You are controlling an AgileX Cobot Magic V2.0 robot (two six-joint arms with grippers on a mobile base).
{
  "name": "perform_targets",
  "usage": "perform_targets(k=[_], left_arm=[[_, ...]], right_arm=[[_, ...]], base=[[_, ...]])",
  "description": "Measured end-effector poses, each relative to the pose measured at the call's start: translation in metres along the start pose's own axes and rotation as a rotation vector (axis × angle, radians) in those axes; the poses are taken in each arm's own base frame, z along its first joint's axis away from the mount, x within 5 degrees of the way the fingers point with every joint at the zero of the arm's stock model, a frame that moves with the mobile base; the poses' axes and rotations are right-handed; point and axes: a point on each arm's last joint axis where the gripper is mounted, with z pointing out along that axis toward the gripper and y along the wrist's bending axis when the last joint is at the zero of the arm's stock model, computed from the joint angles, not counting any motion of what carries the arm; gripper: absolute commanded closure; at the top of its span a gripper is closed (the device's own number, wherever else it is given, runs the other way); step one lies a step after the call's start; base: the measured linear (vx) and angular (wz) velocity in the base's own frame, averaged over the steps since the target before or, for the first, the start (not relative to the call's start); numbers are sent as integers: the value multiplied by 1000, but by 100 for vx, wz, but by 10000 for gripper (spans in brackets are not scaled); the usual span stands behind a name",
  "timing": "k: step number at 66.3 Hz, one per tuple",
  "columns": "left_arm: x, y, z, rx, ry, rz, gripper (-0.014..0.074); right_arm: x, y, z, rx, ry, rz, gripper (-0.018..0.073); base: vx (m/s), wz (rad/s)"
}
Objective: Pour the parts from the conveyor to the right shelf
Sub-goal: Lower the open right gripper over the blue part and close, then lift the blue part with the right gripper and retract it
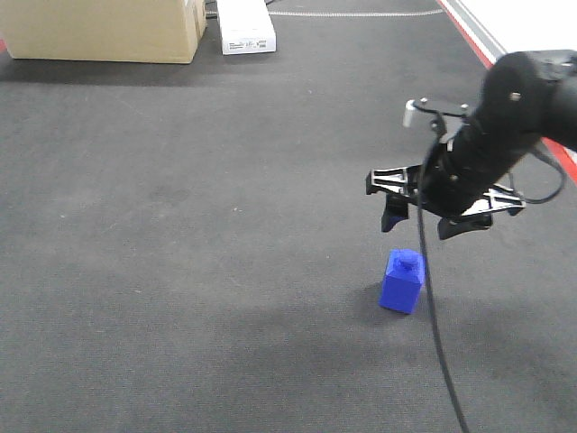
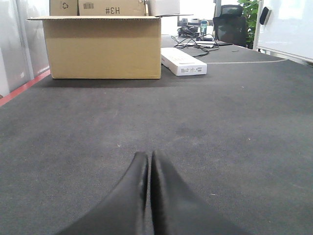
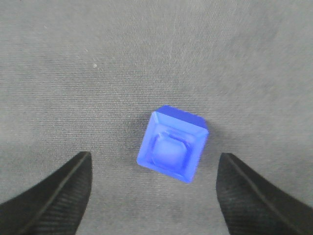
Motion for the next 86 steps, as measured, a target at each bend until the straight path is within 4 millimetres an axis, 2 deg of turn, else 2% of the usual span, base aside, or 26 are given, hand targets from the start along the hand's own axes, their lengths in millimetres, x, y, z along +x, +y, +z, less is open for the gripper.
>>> perform_targets(k=[13,37,45,55,76,86], left_arm=[[0,0,0,0,0,0,603],[0,0,0,0,0,0,603],[0,0,0,0,0,0,603],[0,0,0,0,0,0,603],[0,0,0,0,0,0,603],[0,0,0,0,0,0,603]], right_arm=[[-8,1,18,22,80,41,41],[-8,-3,55,72,188,102,42],[-7,-5,66,88,227,103,73],[-6,-7,75,109,260,98,183],[-9,-8,79,111,239,9,569],[-12,-13,72,158,194,-63,568]], base=[[0,0],[0,0],[0,0],[0,0],[0,0],[0,0]])
